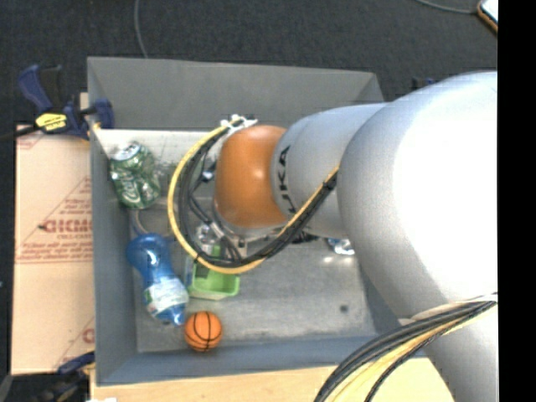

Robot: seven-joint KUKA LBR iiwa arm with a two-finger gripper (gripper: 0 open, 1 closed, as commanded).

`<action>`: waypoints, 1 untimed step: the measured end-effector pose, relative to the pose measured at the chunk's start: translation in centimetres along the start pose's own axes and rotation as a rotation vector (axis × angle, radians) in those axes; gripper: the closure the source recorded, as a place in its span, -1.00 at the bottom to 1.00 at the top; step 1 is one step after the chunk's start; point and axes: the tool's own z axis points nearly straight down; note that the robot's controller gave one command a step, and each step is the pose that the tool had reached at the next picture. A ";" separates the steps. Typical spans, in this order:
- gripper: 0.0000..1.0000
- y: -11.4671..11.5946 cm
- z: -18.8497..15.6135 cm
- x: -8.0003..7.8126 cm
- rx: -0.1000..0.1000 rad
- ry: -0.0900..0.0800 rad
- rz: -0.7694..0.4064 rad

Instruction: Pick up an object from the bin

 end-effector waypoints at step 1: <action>1.00 -6.5 -10.4 -0.9 0.017 0.011 -0.070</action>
Offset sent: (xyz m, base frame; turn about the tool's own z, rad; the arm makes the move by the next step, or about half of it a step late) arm -0.0311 -0.0161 0.1132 -0.0674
